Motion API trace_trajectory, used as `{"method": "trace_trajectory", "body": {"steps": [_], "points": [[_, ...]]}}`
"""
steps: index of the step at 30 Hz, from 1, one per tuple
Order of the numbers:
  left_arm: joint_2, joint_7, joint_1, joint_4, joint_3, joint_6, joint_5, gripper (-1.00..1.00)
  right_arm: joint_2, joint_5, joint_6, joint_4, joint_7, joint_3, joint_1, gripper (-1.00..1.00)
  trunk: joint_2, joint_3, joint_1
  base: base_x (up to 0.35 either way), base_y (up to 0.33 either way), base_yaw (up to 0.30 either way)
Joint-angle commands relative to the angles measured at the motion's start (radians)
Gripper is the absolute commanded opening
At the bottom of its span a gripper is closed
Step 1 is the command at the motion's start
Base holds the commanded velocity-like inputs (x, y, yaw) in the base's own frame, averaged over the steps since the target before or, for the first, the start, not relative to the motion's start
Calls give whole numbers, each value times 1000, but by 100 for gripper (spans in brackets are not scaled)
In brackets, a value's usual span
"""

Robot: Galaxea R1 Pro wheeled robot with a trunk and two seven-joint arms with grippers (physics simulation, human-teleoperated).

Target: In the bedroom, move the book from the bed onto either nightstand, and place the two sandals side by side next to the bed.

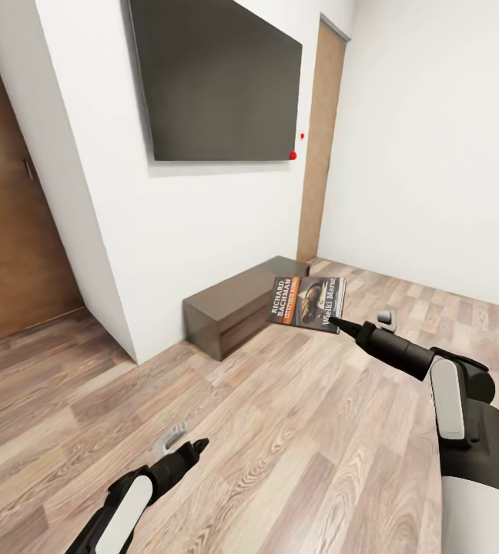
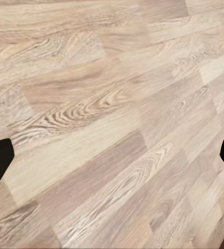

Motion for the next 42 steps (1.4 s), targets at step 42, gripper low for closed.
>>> {"method": "trace_trajectory", "body": {"steps": [42], "points": [[2, 8, 0, 8, -26, 3, 10, 100, -1, -37, 6, -16, 3, -10, -1, -100, 0, 1, 0, 329, -64, -172]]}}
